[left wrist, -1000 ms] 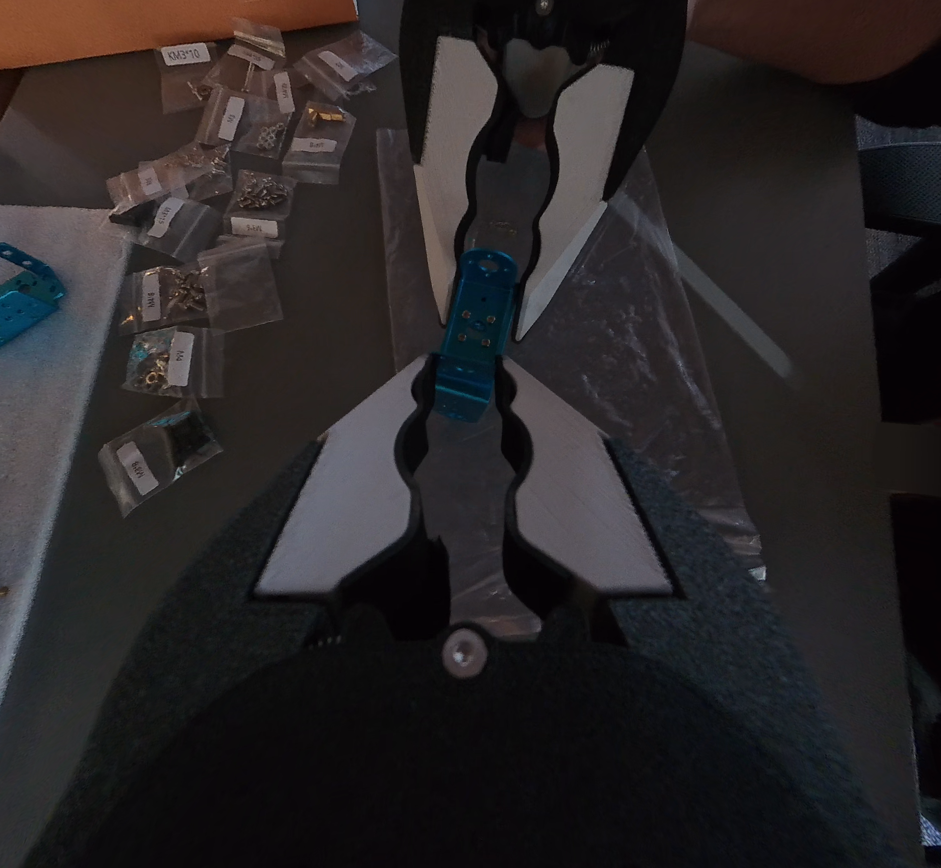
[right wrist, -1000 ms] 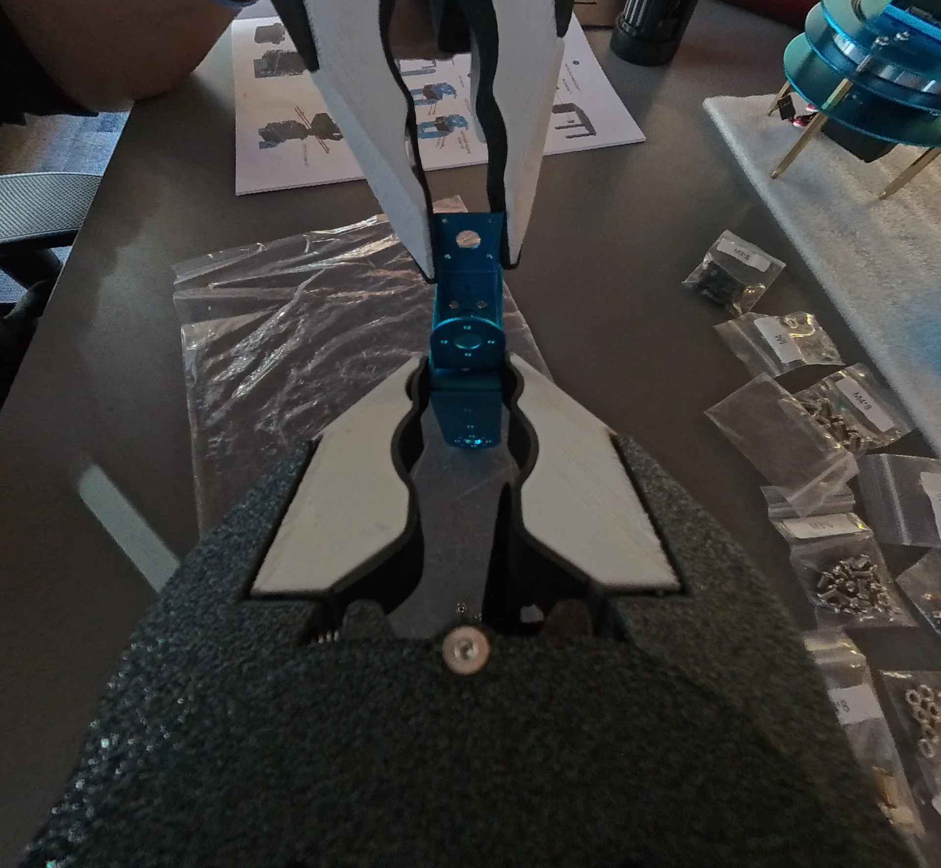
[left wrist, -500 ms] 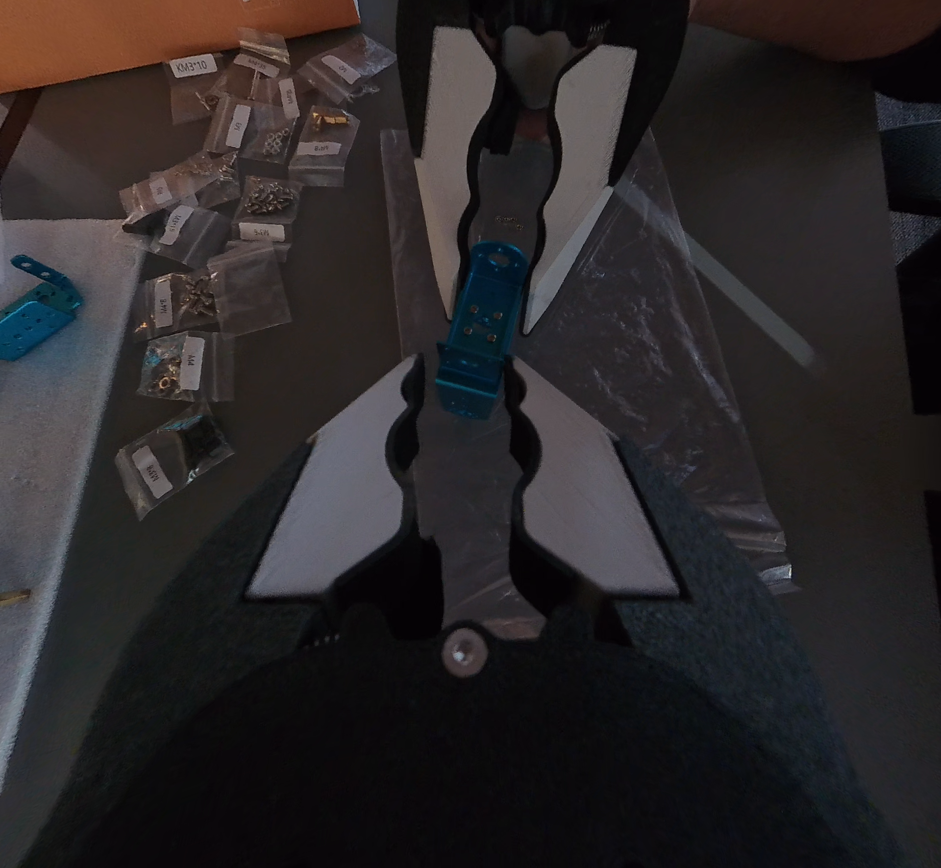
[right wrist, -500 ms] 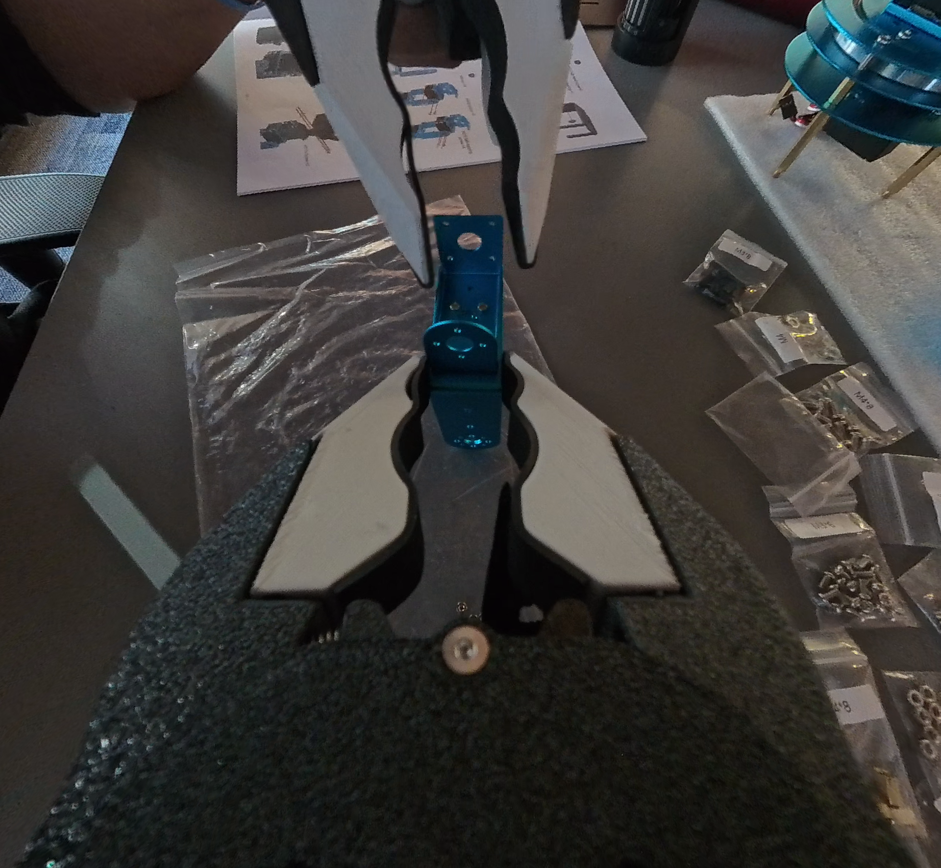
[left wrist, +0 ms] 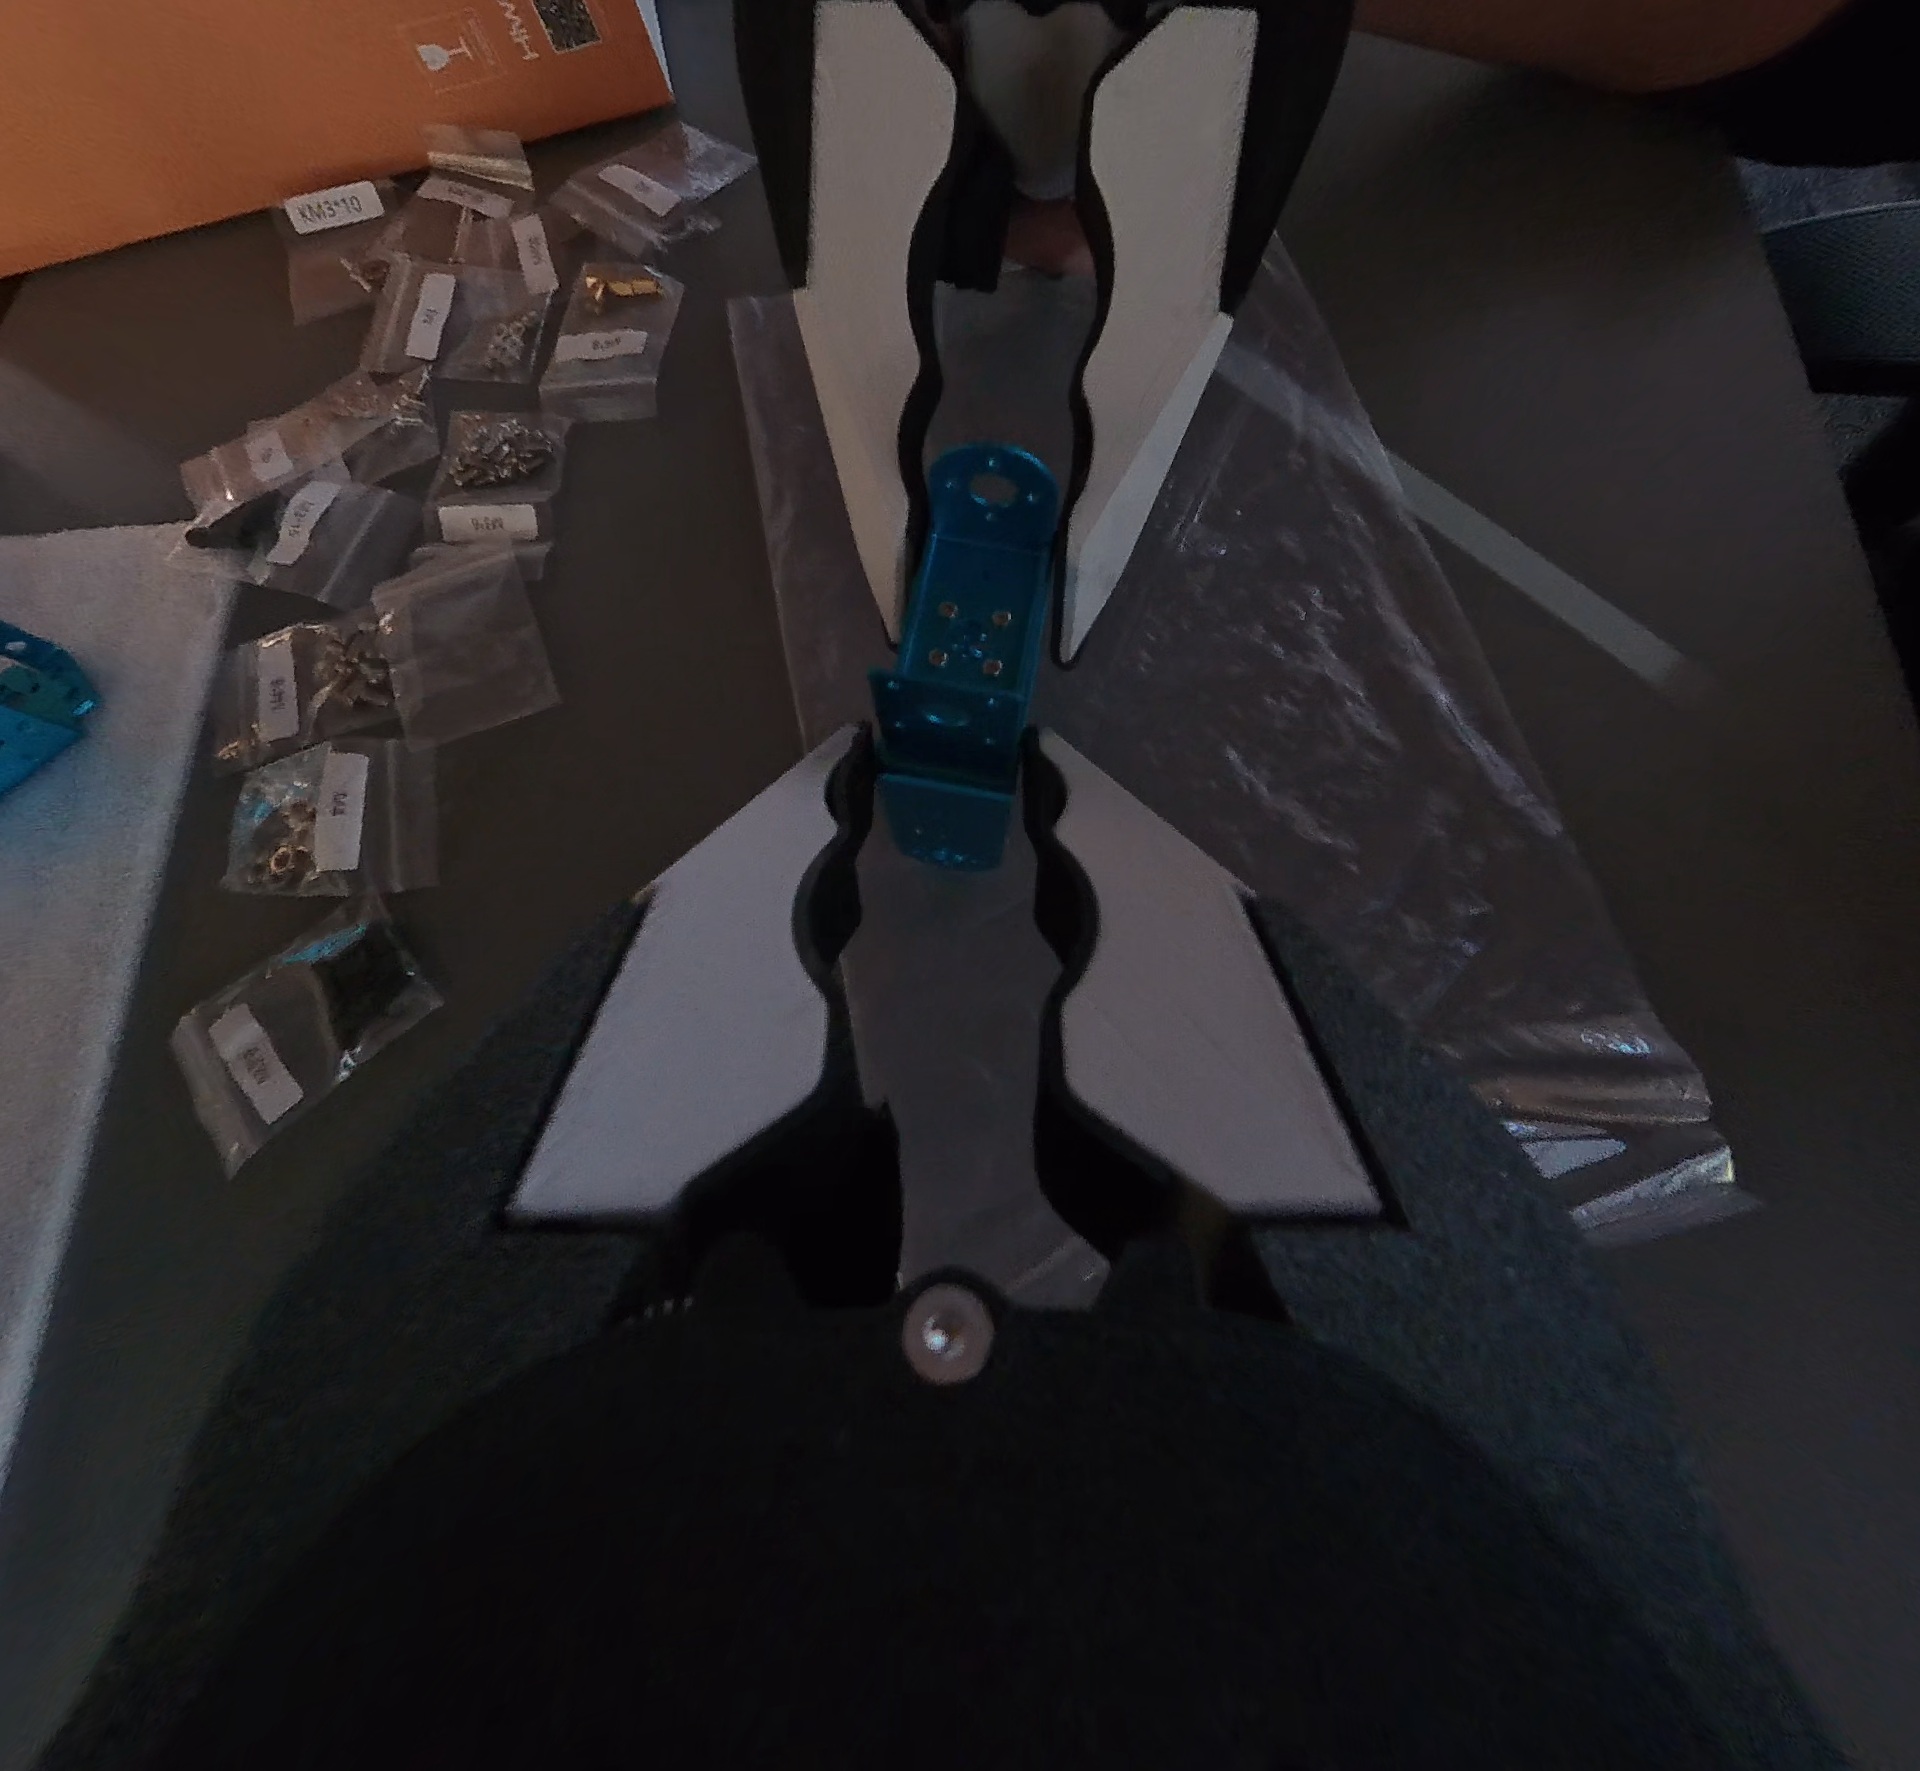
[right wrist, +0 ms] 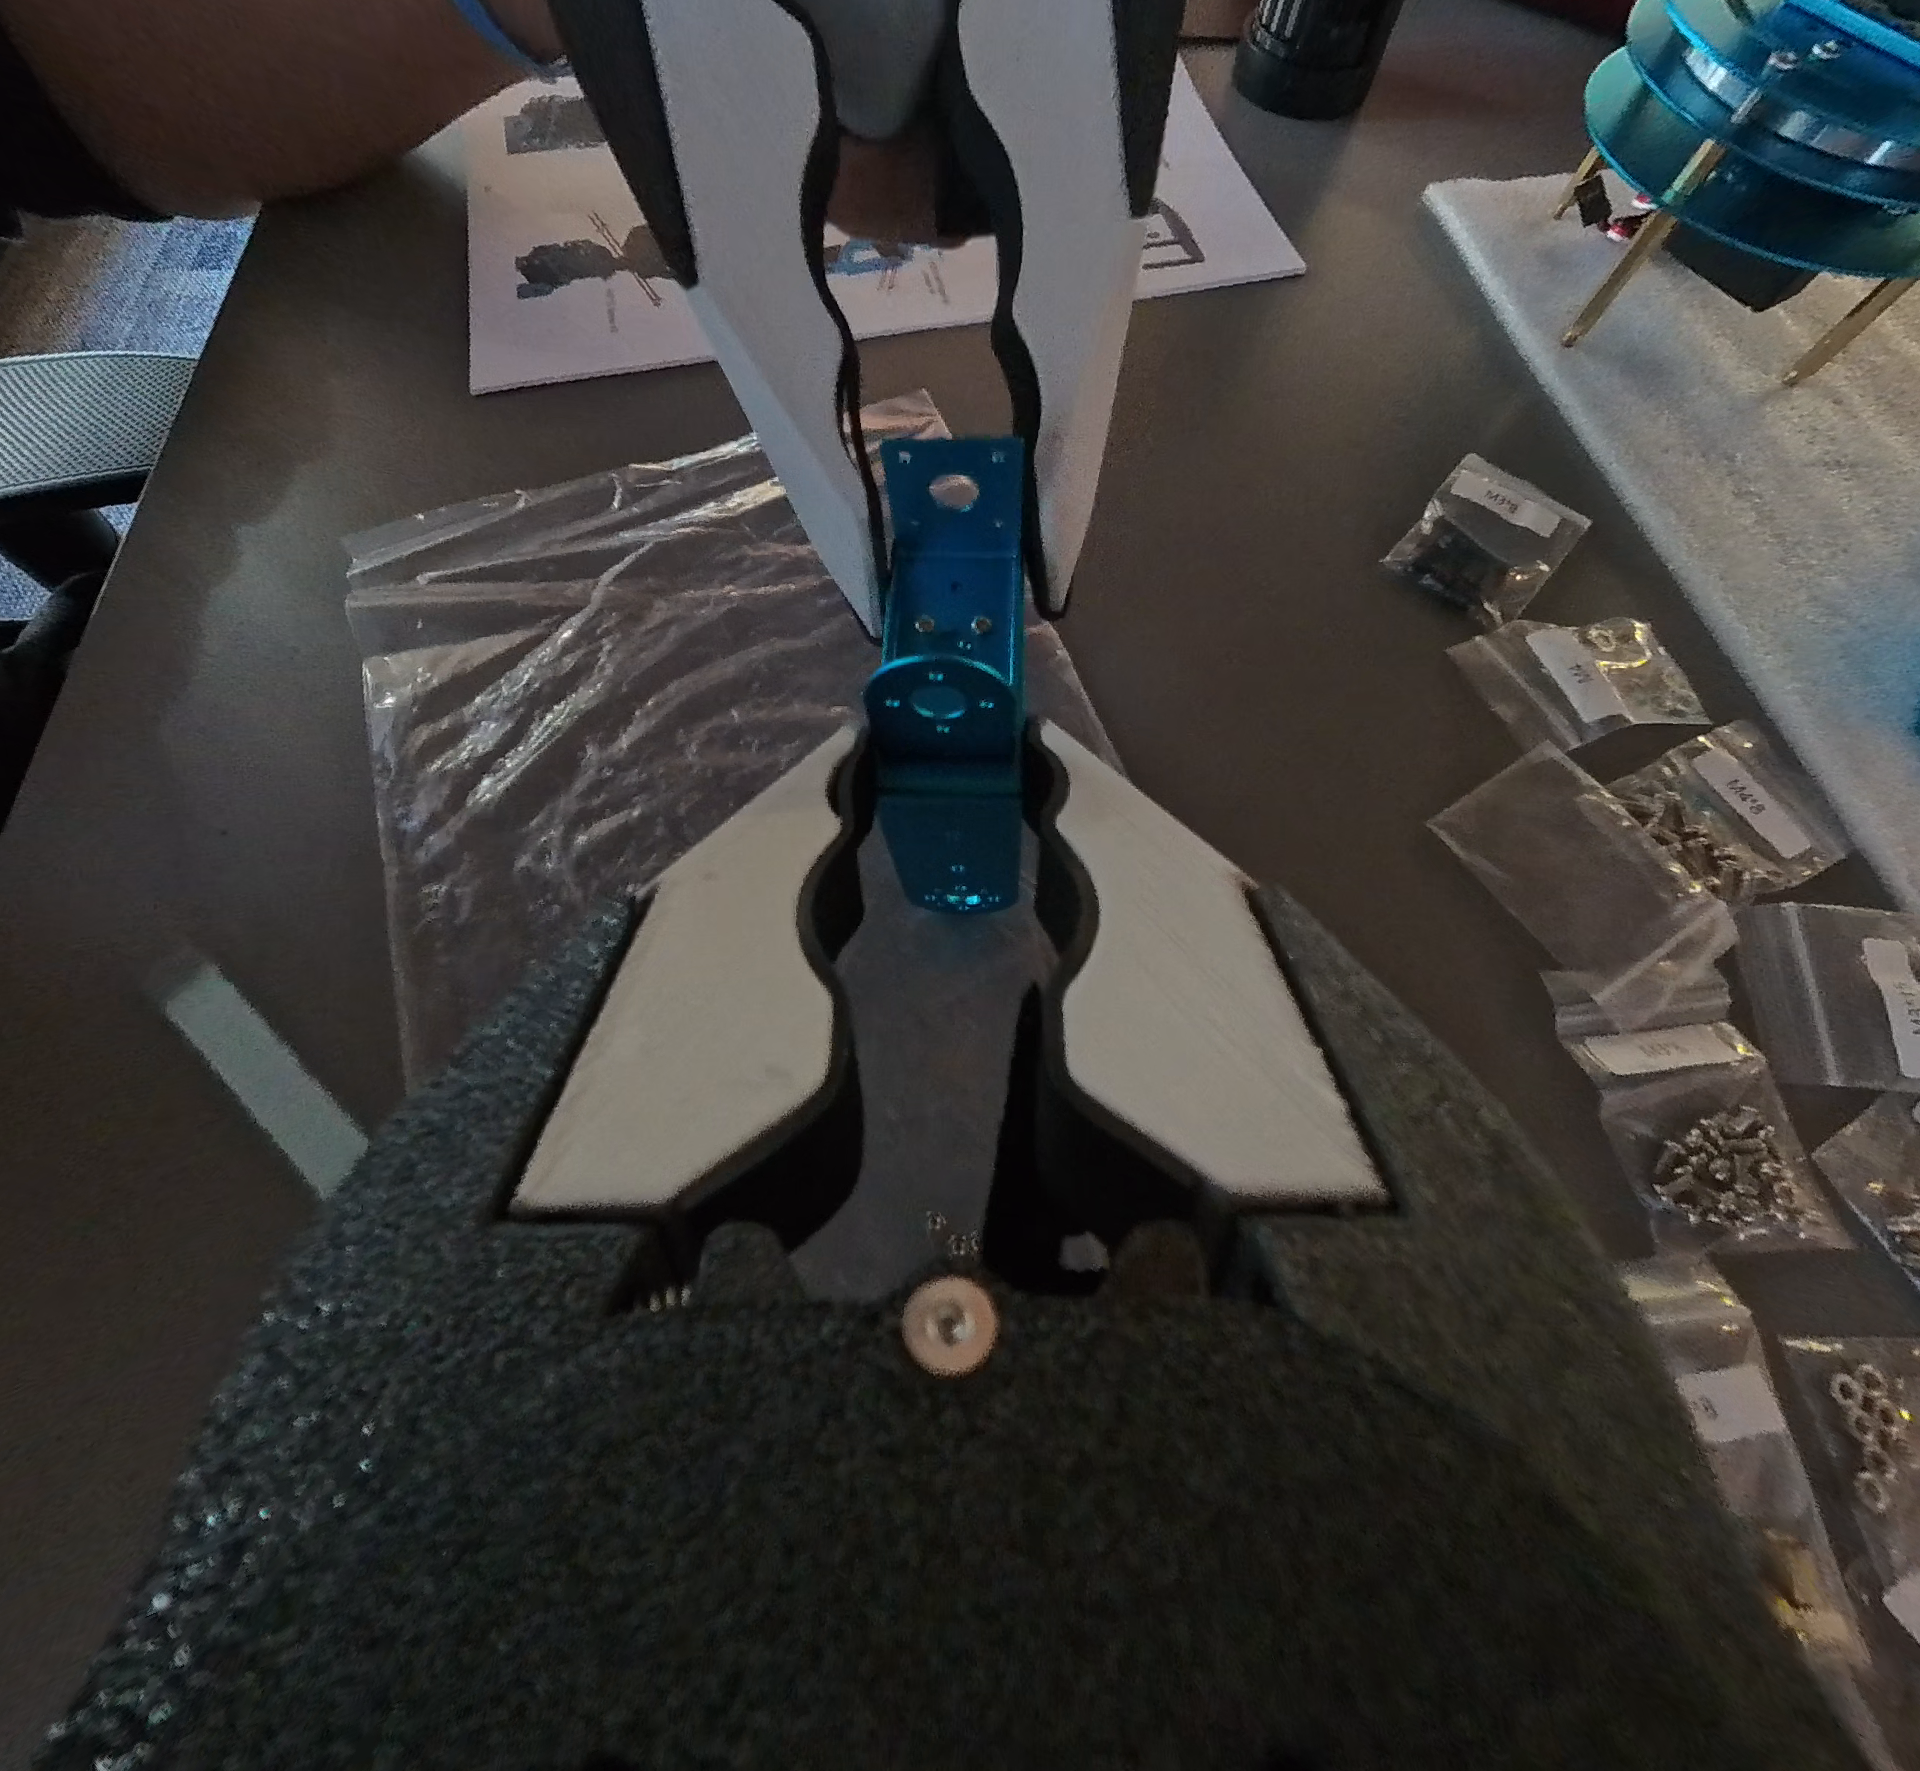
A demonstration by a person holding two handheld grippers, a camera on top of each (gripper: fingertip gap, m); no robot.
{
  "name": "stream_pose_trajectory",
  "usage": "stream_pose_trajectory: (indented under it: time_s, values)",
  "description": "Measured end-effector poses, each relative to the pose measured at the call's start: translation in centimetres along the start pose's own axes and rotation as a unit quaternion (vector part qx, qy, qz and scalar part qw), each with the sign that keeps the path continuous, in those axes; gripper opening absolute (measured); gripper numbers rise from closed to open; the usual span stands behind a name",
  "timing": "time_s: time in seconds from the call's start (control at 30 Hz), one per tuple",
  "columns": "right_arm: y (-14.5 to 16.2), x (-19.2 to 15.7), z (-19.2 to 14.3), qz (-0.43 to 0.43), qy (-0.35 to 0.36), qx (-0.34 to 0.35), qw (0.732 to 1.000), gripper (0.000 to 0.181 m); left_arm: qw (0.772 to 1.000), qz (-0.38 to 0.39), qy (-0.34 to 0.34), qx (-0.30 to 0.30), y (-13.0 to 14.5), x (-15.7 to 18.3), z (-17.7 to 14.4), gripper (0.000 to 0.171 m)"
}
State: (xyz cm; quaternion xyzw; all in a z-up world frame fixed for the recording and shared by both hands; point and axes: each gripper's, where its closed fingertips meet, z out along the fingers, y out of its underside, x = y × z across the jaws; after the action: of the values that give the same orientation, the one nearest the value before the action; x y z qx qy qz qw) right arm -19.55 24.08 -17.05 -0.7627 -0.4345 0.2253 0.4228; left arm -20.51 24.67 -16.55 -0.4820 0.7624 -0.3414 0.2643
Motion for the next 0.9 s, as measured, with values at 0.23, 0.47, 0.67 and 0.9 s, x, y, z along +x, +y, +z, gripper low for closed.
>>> stream_pose_trajectory:
  time_s: [0.23, 0.47, 0.67, 0.9]
  values:
    - [-0.7, 0.4, -1.4, -0.005, 0.012, 0.019, 1.000, 0.028, 1.000, -0.014, 0.001, 0.004, -0.1, -0.1, 0.1, 0.027]
    - [-0.5, 0.5, -1.4, -0.012, 0.014, 0.014, 1.000, 0.026, 1.000, -0.012, -0.005, 0.004, 0.0, -0.2, 0.1, 0.027]
    - [-0.5, 0.9, -1.5, 0.001, 0.016, 0.018, 1.000, 0.026, 1.000, -0.011, -0.013, 0.017, -0.5, -0.3, -0.1, 0.039]
    - [-0.5, 0.8, -1.4, 0.006, 0.012, 0.024, 1.000, 0.026, 0.999, -0.016, -0.009, 0.044, -1.2, -0.4, -0.2, 0.026]
